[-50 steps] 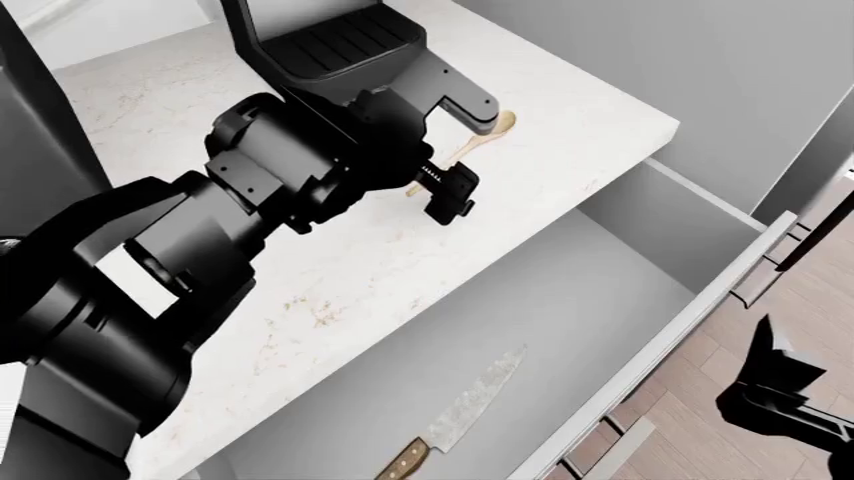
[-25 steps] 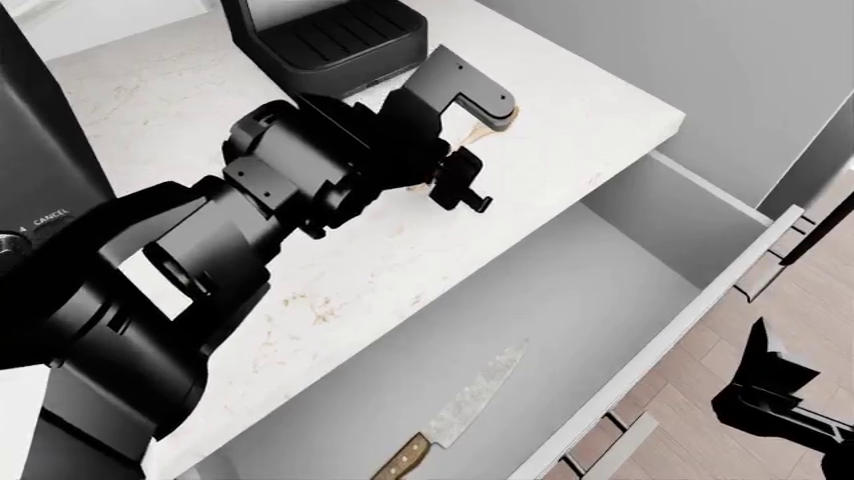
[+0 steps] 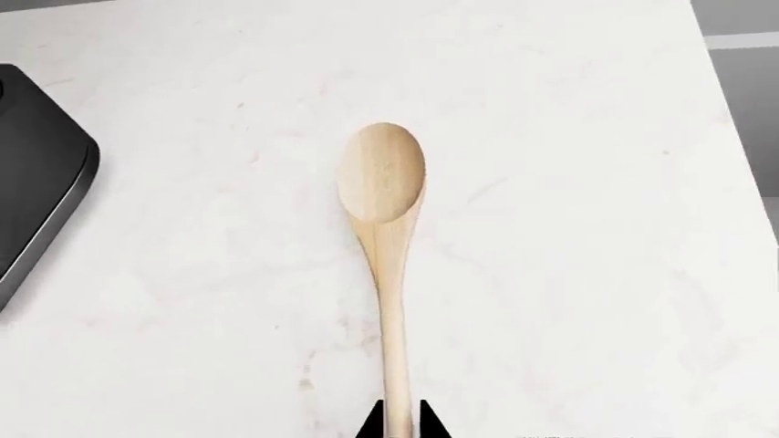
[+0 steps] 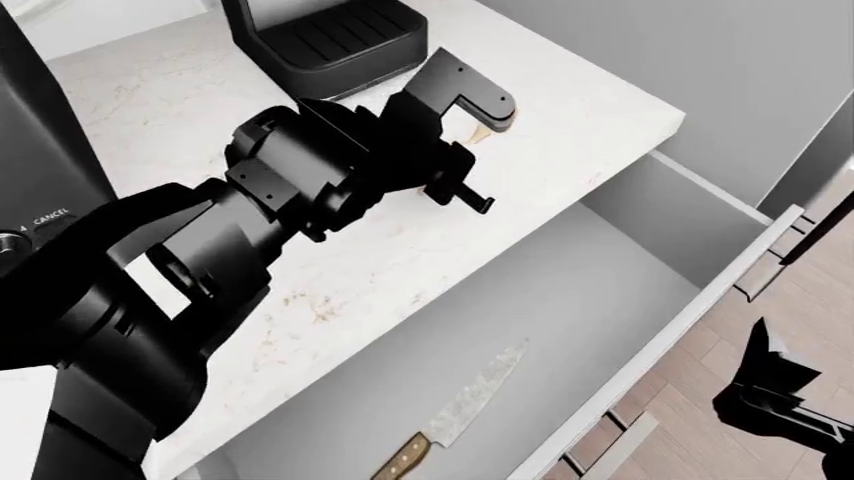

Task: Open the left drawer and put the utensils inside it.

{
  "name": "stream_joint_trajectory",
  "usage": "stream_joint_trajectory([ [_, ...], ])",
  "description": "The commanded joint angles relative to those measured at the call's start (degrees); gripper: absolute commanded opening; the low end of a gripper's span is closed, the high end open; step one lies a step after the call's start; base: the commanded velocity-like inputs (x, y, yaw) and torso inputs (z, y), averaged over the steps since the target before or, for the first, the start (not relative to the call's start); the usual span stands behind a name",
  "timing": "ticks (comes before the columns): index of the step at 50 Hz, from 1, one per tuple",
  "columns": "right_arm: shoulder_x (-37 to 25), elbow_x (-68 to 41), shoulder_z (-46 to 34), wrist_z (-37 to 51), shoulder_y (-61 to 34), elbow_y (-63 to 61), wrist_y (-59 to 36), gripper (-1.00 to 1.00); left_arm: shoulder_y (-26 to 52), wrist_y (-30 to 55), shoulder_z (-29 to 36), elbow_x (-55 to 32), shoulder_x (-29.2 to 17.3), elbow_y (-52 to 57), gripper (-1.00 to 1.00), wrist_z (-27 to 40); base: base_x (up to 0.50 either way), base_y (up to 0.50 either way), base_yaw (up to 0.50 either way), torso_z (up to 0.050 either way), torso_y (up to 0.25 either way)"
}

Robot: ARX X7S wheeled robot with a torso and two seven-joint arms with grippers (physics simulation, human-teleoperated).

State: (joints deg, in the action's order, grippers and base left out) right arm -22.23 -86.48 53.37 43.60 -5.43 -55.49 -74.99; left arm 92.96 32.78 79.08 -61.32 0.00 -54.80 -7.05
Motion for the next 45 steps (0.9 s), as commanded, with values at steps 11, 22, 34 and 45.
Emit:
stream_joint_trajectory([
  [11,-1.2,-1.4,-0.6,1.6,0.3,0.3,1.6,1.00,4.5,6.2,4.9,-1.1,-8.2,13.2,-1.00,8.4,0.00,0.00,0.00,0.000,0.000],
  [22,-1.6,-1.6,-1.7,2.4,0.0,0.2,1.9,1.00,10.0,11.2,2.4,-5.9,-17.5,32.5,-1.00,10.4,0.00,0.00,0.00,0.000,0.000],
  [34,-2.0,-1.9,-3.2,3.7,-0.6,0.2,2.4,1.00,15.3,18.4,-2.1,-16.4,-26.6,50.8,-1.00,13.5,0.00,0.00,0.00,0.000,0.218],
  [45,-3.4,-4.8,-1.8,5.4,0.6,-0.2,3.8,1.00,14.2,20.9,-3.2,-22.0,-28.9,58.2,-1.00,18.7,0.00,0.00,0.00,0.000,0.202],
])
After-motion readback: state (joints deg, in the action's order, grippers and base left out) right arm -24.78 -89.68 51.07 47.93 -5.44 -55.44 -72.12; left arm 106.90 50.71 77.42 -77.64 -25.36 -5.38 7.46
